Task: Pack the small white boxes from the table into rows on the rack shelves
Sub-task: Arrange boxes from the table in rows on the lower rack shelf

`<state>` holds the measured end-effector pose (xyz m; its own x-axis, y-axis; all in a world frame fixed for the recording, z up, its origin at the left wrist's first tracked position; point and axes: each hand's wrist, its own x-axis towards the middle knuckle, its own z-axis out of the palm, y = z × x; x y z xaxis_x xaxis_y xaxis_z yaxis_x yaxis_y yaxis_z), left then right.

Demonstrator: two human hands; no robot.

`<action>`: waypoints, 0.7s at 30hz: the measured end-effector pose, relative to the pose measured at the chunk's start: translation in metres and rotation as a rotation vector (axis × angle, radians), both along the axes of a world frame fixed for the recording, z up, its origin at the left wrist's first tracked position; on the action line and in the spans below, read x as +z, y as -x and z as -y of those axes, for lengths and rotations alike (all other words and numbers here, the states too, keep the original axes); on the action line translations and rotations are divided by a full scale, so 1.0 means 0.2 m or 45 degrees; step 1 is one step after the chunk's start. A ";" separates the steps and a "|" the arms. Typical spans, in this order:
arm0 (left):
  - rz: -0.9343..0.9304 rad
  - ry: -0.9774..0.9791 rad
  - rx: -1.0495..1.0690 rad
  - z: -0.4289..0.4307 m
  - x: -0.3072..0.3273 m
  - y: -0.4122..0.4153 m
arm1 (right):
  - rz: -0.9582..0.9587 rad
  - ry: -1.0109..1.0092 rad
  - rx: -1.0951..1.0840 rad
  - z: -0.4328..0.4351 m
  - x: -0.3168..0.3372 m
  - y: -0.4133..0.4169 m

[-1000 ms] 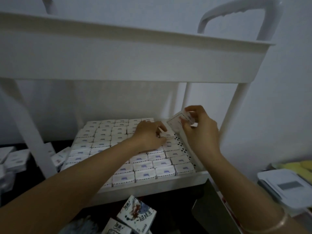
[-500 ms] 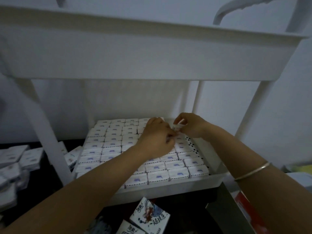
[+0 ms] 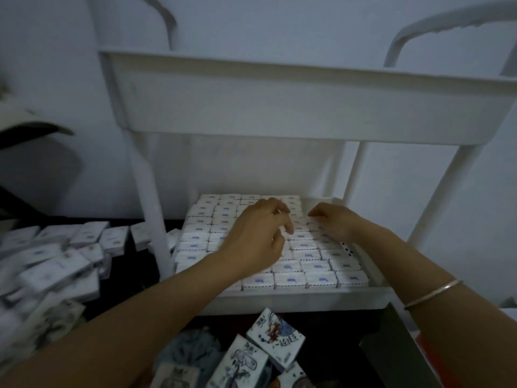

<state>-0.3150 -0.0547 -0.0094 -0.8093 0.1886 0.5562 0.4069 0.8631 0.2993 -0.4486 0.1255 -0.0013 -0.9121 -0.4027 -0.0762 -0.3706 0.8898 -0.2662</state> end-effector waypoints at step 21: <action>0.009 -0.203 0.617 0.60 -0.11 -1.79 | -0.238 0.357 1.174 0.83 0.07 -1.65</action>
<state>0.0422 -0.1737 -0.0308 -0.7867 -0.2961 0.5417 -0.0313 0.8955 0.4439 -0.1189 -0.0407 0.0128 -0.2187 -0.9447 0.2445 -0.9461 0.1439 -0.2902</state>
